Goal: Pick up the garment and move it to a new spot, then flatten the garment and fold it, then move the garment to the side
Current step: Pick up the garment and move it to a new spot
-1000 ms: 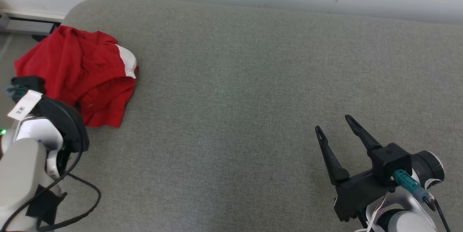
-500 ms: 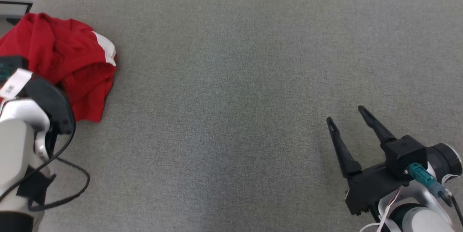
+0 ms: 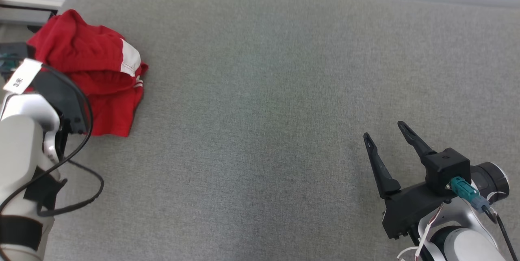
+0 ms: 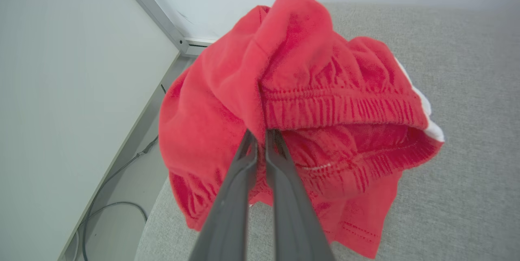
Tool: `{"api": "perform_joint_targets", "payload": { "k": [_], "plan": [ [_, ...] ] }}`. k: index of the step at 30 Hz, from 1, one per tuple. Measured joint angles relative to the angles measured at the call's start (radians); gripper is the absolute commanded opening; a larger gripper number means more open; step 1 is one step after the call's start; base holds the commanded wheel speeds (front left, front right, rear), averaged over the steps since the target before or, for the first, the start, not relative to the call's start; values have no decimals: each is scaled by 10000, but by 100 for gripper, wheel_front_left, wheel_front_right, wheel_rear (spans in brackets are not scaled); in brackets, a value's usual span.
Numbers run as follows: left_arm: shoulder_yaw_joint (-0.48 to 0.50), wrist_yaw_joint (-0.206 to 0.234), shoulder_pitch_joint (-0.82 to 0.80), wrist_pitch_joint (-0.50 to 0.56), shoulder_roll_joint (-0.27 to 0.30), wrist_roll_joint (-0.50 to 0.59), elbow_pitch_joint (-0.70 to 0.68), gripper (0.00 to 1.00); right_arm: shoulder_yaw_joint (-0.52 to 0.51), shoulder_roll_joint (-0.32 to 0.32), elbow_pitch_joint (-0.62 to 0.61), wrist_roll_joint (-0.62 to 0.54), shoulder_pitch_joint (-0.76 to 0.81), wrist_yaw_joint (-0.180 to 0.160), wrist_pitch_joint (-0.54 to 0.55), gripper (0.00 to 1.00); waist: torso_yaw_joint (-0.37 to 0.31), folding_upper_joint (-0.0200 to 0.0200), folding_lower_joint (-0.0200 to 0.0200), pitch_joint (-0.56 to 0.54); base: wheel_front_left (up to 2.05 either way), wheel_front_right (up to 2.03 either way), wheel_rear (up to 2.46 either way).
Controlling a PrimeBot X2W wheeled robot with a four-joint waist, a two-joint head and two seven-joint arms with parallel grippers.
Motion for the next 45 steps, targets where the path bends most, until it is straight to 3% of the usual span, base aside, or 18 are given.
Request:
{"api": "perform_joint_targets", "payload": {
  "k": [9,16,21,28,38,45],
  "plan": [
    [-520,-222,-975,-734,-389,462,73,0,-92,332,702,393,52,-2,-309,100,111,-2,-1,-921,0,0,0],
    [-1014,-610,-1159,-1149,-1394,518,8,0,-150,635,1195,529,107,-4,-610,100,57,-2,-1,-1856,0,0,0],
    [-1407,-915,-1112,-1444,-1668,652,-368,0,-199,800,1306,537,367,-46,-727,100,-207,-2,-2,-2505,0,0,0],
    [-1712,-1317,-1104,-1753,-2571,506,-1043,0,-631,796,1133,523,914,-50,-882,100,-1107,-3,-3,-3039,0,0,0],
    [-2548,-1661,-1048,-2006,-2640,-186,-2405,0,-1160,828,535,345,1734,-58,-924,100,-2759,-3,-2,-3539,0,0,0],
    [-4880,-1440,-425,-1933,-2577,-1661,-3962,0,-1300,978,249,330,1755,-59,-922,100,-3829,-2,-1,-3626,0,0,0]
  ]
}}
